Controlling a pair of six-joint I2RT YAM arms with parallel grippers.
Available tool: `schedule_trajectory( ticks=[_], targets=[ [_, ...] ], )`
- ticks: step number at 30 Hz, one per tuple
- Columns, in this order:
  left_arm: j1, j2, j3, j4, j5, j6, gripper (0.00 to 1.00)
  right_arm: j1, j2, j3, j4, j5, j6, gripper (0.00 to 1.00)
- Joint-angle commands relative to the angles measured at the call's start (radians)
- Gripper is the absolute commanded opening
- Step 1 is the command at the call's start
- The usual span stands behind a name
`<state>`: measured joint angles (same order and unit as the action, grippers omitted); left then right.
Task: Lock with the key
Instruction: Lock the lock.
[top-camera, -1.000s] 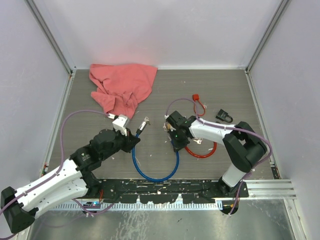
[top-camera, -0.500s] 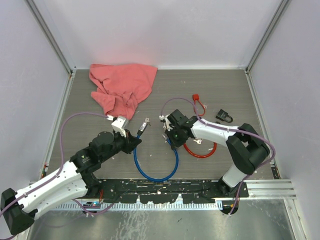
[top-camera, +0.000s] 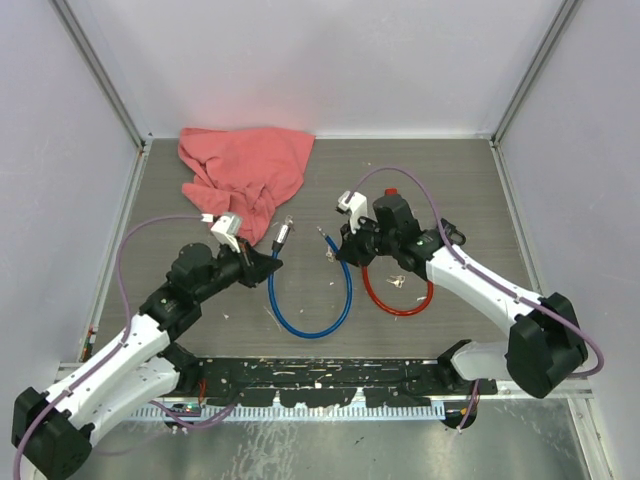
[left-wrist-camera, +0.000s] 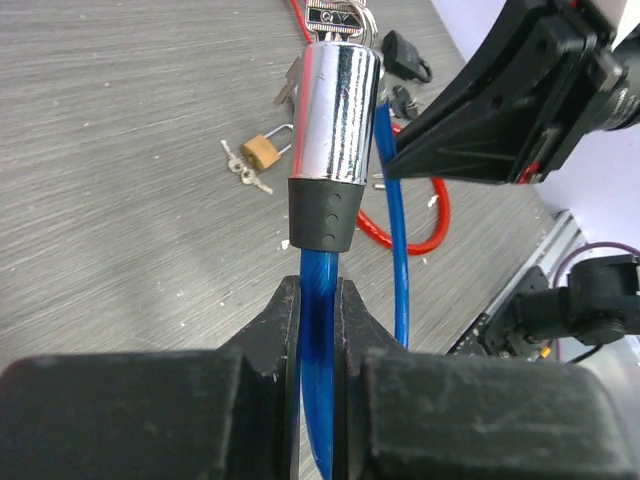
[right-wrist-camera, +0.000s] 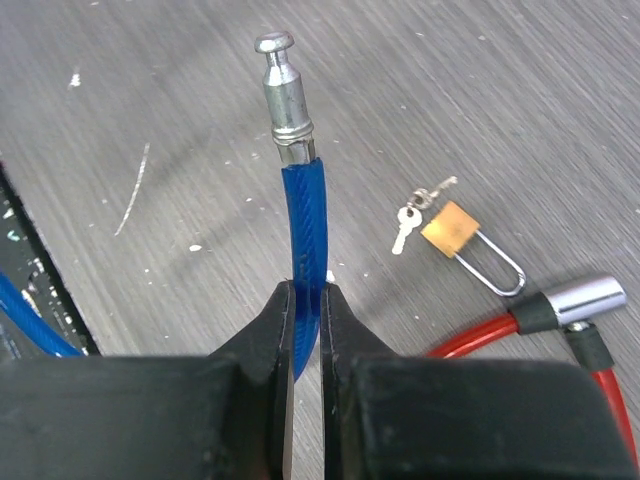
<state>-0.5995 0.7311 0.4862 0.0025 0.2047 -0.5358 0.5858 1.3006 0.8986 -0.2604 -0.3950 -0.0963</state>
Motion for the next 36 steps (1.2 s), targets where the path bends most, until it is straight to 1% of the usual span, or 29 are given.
schedule_trajectory(
  ticks=[1,3,12,22,26,31,36],
  targets=[
    [0.041,0.028,0.085,0.171,0.156,-0.063,0.00,0.008,-0.050,-0.041,0.142,-0.145,-0.042,0.01],
    [0.050,0.051,0.103,0.187,0.182,-0.080,0.00,0.007,-0.059,-0.059,0.182,-0.157,-0.044,0.01],
    [0.073,0.148,0.148,0.217,0.302,-0.118,0.00,0.031,-0.112,-0.056,0.198,-0.180,-0.095,0.01],
    [0.073,0.224,0.172,0.272,0.357,-0.162,0.00,0.048,-0.132,-0.057,0.206,-0.190,-0.096,0.01],
    [0.073,0.230,0.170,0.298,0.366,-0.178,0.00,0.054,-0.127,-0.062,0.208,-0.177,-0.095,0.01],
    [0.073,0.228,0.166,0.284,0.372,-0.176,0.00,0.055,-0.130,-0.062,0.209,-0.163,-0.095,0.01],
    [0.073,0.228,0.173,0.230,0.380,-0.150,0.00,0.055,-0.134,-0.059,0.205,-0.152,-0.099,0.01]
  ],
)
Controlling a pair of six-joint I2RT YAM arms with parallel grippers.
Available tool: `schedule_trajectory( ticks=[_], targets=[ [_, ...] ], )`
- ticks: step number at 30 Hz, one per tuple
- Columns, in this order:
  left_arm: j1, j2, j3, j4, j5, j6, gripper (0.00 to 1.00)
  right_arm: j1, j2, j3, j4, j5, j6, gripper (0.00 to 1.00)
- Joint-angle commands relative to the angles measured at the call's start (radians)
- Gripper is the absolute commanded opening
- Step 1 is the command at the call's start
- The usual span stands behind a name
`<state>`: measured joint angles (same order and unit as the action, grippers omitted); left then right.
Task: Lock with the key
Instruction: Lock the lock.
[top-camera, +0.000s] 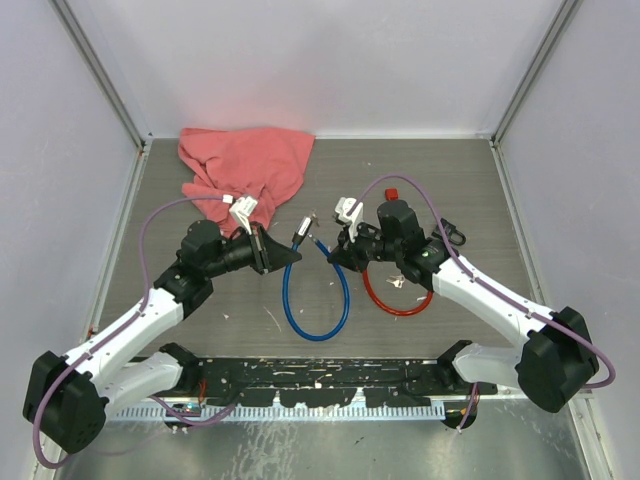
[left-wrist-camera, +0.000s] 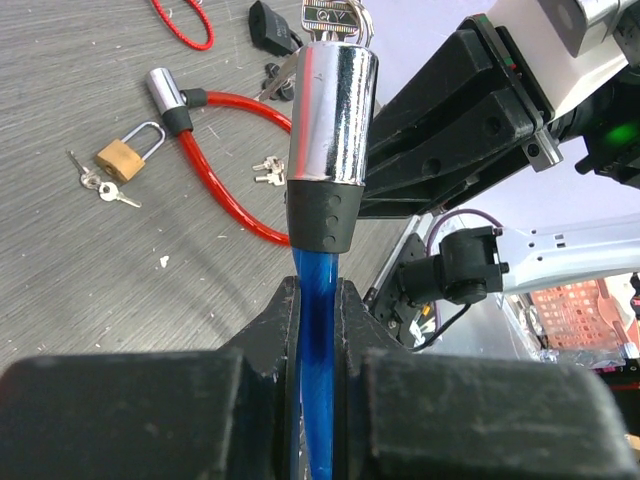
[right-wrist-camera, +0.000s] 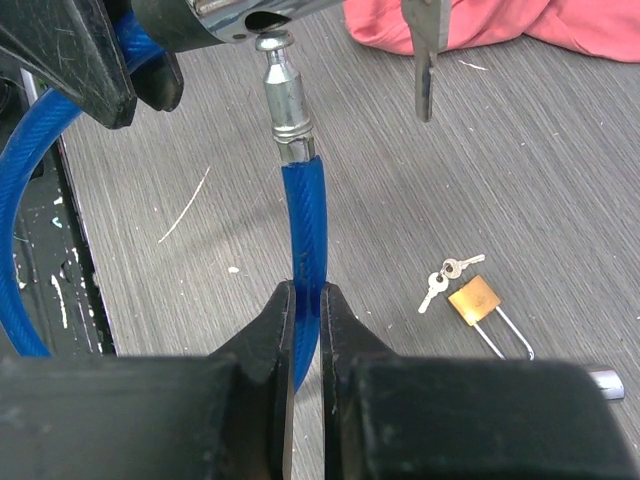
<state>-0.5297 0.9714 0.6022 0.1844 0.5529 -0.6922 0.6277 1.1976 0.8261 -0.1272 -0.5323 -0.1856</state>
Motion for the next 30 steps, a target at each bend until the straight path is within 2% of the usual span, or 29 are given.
schedule_trajectory(
  ticks=[1,14,25,30],
  targets=[
    [0.004,-0.011,0.059,0.035,0.031,0.013,0.00,0.013,-0.033,0.014,0.070,-0.012,-0.012,0.01],
    [0.004,0.005,0.108,-0.096,0.036,0.097,0.00,0.014,-0.036,0.013,0.057,-0.009,-0.033,0.01],
    [0.004,0.035,0.242,-0.418,-0.014,0.310,0.00,0.025,-0.036,0.016,0.041,0.030,-0.067,0.01],
    [0.002,0.072,0.306,-0.516,-0.025,0.416,0.00,0.030,-0.028,0.004,0.080,0.057,-0.043,0.01]
  ],
)
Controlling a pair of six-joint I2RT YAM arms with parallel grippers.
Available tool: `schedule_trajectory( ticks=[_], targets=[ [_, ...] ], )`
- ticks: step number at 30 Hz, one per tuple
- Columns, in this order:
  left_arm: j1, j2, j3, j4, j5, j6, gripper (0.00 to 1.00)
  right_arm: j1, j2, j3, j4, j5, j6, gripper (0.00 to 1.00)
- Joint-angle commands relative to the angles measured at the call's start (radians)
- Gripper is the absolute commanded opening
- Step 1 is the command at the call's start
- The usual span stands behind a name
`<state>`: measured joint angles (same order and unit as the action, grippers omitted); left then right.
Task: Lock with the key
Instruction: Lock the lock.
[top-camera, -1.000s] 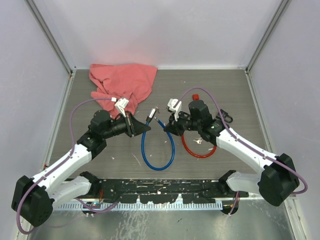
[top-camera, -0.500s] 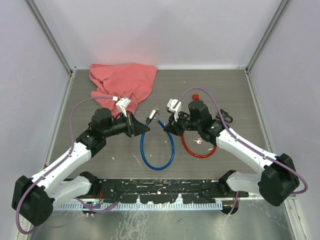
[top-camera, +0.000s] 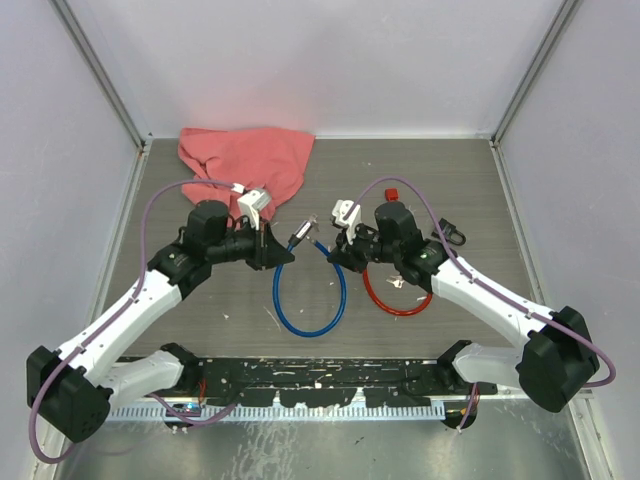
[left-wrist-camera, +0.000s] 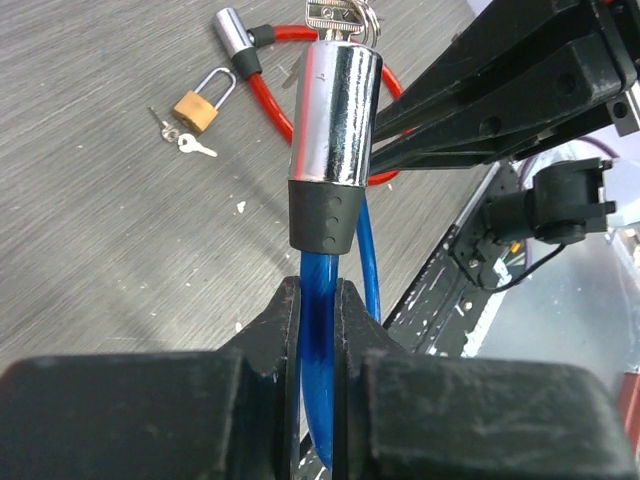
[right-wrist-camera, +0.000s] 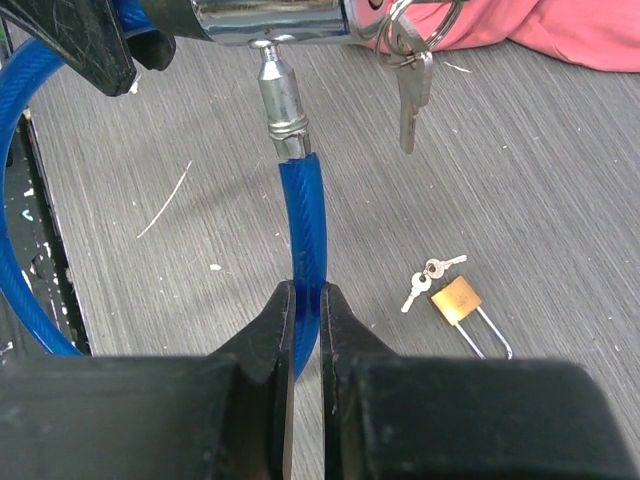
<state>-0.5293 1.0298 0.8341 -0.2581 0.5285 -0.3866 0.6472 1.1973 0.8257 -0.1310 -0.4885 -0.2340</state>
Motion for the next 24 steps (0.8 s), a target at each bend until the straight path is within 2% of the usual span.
schedule_trajectory(
  ticks=[1,14,18,24],
  targets=[
    [0.002,0.021,0.080,-0.080,0.001,0.122,0.00,0.012,-0.025,-0.001,0.093,0.012,0.016,0.01],
    [-0.116,0.069,0.105,-0.078,-0.136,0.241,0.00,0.048,0.024,-0.032,0.167,-0.036,0.113,0.01],
    [-0.161,0.074,0.120,-0.106,-0.195,0.342,0.00,0.050,0.021,-0.051,0.194,-0.012,0.119,0.01],
    [-0.215,0.100,0.184,-0.179,-0.258,0.550,0.00,0.049,0.021,-0.098,0.337,0.040,0.139,0.01]
  ],
)
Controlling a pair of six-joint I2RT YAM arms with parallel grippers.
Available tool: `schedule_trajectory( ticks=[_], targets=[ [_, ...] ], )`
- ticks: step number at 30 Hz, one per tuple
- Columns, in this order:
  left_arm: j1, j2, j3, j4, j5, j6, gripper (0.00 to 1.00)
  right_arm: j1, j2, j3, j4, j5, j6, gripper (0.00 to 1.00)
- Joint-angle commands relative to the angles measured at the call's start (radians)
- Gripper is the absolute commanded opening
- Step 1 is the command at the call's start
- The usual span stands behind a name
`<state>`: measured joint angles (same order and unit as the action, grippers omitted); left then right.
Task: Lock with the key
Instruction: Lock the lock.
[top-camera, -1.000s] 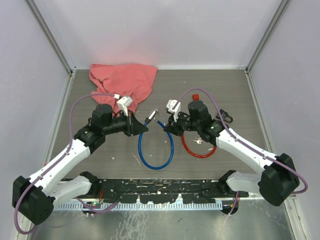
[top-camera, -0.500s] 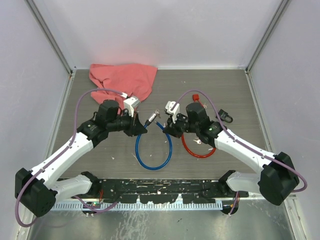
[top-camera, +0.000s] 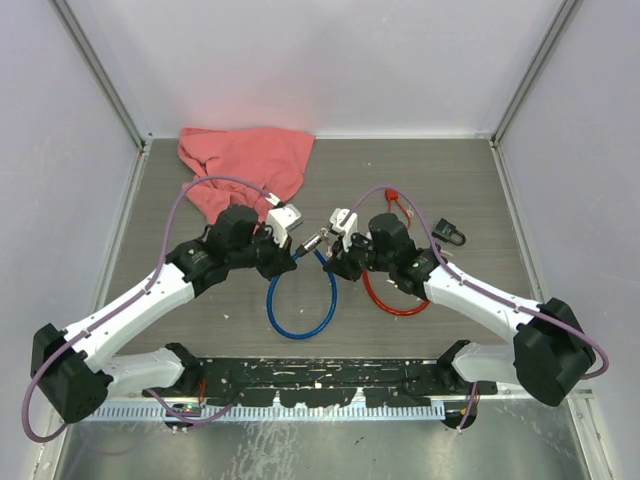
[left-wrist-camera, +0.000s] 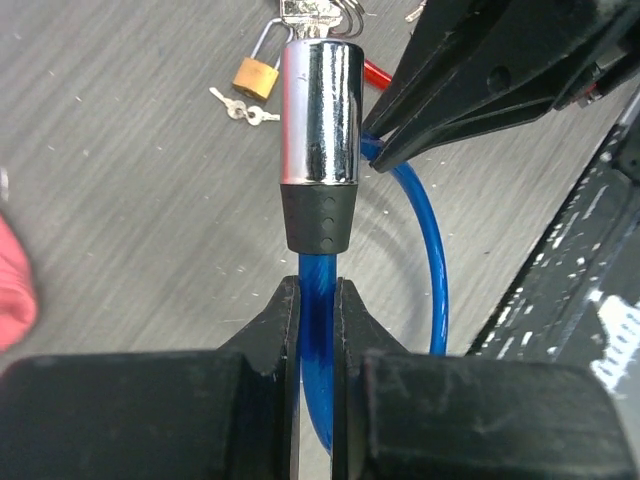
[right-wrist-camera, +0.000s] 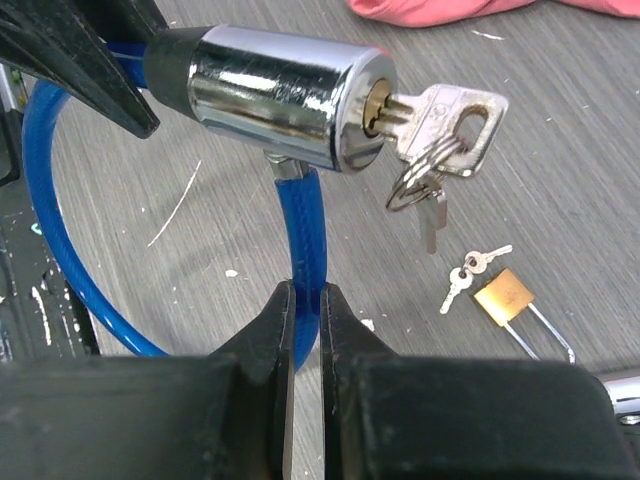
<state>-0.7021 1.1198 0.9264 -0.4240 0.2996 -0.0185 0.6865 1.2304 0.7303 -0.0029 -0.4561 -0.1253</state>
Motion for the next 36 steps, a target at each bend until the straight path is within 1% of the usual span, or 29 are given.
schedule_trajectory(
  ticks=[1,6,12,19,22,28,30,32,34,36],
  targets=[
    [-0.055,0.020,0.110,-0.041,-0.042,0.218,0.00,0.009,-0.004,-0.009,0.240,0.006,0.037,0.01],
    [-0.108,0.065,0.191,-0.121,-0.119,0.373,0.00,0.009,0.011,-0.027,0.382,0.019,0.055,0.01],
    [-0.140,0.085,0.216,-0.130,-0.206,0.466,0.00,0.007,0.015,-0.076,0.517,0.060,0.027,0.01],
    [-0.174,0.074,0.140,-0.055,-0.273,0.502,0.00,0.003,0.022,-0.189,0.707,0.079,-0.013,0.01],
    [-0.196,0.067,0.105,-0.033,-0.297,0.505,0.00,0.003,0.026,-0.228,0.783,0.065,-0.028,0.01],
    [-0.212,0.052,0.046,-0.004,-0.322,0.484,0.00,0.002,0.028,-0.253,0.801,0.021,-0.079,0.02],
    [-0.214,0.043,0.030,0.004,-0.328,0.477,0.00,-0.004,0.021,-0.242,0.763,-0.010,-0.103,0.05],
    [-0.215,0.032,0.019,0.007,-0.333,0.469,0.00,-0.018,0.011,-0.222,0.694,-0.062,-0.142,0.13],
    [-0.216,0.022,0.009,0.010,-0.338,0.462,0.00,-0.038,-0.003,-0.189,0.597,-0.131,-0.207,0.26],
    [-0.216,0.012,-0.003,0.015,-0.344,0.456,0.00,-0.065,-0.013,-0.146,0.465,-0.196,-0.293,0.37]
  ],
)
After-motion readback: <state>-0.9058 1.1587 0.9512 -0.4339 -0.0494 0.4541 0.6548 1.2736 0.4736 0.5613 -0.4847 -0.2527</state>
